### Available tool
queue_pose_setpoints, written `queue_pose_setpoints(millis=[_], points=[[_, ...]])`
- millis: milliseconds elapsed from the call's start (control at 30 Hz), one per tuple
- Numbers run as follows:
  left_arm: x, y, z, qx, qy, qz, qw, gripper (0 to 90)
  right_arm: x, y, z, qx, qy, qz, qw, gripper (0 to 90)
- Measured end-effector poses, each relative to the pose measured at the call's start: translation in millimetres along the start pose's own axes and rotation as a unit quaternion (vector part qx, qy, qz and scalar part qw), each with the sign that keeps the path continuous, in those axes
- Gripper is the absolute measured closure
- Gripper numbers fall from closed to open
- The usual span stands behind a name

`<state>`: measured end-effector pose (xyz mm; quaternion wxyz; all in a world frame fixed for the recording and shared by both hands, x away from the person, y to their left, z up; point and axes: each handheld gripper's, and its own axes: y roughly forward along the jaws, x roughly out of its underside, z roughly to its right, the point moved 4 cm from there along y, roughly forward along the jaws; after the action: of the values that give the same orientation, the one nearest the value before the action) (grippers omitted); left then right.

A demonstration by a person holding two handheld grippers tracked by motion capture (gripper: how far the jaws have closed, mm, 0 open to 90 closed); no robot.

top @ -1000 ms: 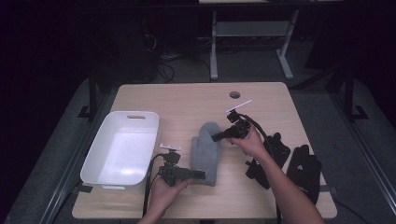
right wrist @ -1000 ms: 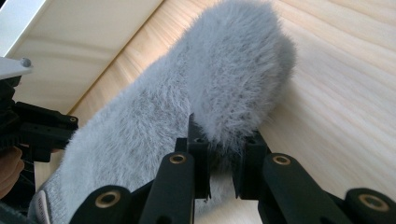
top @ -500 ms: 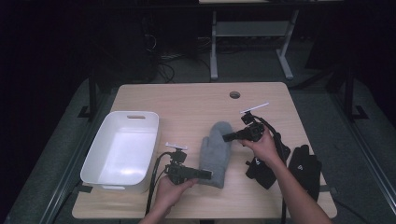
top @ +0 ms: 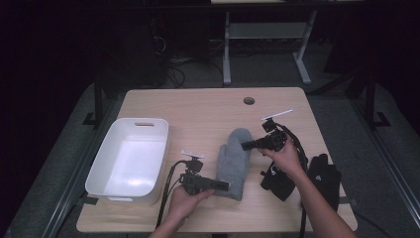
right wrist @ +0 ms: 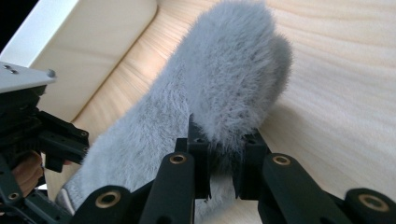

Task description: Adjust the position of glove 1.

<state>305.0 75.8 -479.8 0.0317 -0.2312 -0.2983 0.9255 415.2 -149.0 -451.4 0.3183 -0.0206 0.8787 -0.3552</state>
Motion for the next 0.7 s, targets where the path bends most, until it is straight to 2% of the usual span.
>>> queue_pose_setpoints(millis=[233, 700], points=[[-3.8, -7.8, 4.4, 0.000, 0.007, 0.007, 1.0000, 46.9, 1.0, -4.0, 1.3, -0.011, 0.012, 0.013, 0.9998, 79.6], [-16.3, -28.6, 25.9, -0.010, 0.037, 0.024, 0.9990, 46.7, -16.0, -26.0, -20.0, -0.026, 0.021, 0.053, 0.9980, 79.4]])
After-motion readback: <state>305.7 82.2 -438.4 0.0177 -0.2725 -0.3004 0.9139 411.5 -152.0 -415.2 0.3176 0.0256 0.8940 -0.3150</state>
